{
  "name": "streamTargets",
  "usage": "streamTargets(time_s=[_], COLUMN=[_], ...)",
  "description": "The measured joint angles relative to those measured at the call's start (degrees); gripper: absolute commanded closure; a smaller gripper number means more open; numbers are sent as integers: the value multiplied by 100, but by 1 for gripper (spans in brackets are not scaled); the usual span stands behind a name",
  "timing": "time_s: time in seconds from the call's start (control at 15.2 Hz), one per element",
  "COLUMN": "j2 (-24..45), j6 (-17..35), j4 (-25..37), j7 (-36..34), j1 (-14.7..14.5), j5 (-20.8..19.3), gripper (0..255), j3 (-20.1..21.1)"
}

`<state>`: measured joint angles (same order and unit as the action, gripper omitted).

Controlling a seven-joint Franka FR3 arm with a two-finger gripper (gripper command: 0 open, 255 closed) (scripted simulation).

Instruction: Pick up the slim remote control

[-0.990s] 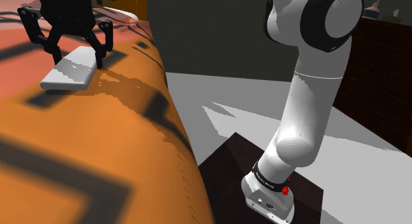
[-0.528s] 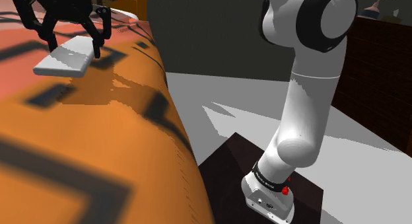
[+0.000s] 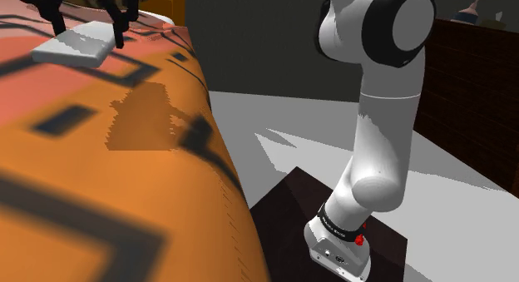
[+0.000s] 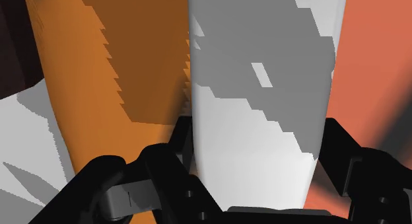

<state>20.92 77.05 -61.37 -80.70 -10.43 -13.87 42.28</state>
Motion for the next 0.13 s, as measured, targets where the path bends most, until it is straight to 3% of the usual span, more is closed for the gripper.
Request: streamTargets(time_s=[0.13], j2=[108], j6=[-202], j4=[301], j7=[-12], j1=[-113], j5=[-81], gripper=[255], j3=[-10])
